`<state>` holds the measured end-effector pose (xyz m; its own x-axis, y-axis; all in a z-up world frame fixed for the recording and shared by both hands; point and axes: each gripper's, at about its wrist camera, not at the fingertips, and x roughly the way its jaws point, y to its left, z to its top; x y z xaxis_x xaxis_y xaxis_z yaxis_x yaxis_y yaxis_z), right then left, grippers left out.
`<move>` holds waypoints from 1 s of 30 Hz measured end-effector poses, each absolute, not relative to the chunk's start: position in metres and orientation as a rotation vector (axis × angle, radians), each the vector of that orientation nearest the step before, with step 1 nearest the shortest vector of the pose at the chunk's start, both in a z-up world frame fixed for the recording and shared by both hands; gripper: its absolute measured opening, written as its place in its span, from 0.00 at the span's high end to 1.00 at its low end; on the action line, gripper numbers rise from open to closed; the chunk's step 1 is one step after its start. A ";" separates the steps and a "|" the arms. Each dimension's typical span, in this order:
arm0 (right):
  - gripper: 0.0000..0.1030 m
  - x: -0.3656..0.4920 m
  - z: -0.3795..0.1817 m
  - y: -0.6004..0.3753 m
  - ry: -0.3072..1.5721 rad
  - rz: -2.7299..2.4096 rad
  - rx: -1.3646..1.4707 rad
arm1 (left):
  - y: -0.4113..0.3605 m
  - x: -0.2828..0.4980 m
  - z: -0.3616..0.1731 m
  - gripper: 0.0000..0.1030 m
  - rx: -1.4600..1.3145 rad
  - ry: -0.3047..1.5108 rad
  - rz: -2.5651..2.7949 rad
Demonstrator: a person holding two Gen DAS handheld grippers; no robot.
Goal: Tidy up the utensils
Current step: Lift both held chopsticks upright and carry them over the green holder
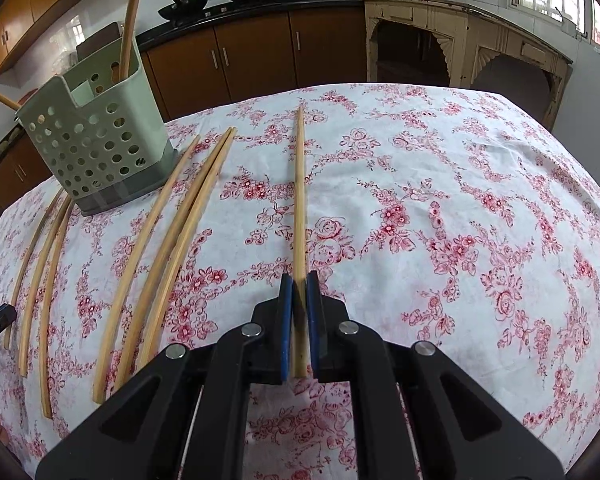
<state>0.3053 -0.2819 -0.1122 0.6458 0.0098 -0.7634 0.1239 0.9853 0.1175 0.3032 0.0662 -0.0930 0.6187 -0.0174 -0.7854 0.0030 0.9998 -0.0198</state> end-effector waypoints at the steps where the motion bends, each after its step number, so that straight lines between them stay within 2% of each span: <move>1: 0.92 0.305 -0.112 -0.282 0.867 -0.062 0.168 | 0.065 0.301 -0.093 0.84 -0.011 0.904 -0.011; 4: 0.92 0.304 -0.112 -0.284 0.865 -0.054 0.183 | 0.065 0.298 -0.093 0.92 -0.008 0.905 -0.006; 13: 0.93 0.275 -0.083 -0.289 0.765 -0.044 0.161 | 0.067 0.284 -0.079 0.92 0.023 0.902 -0.012; 30: 0.93 0.241 0.008 -0.306 0.466 -0.018 0.167 | 0.070 0.244 0.033 0.93 0.036 0.578 -0.045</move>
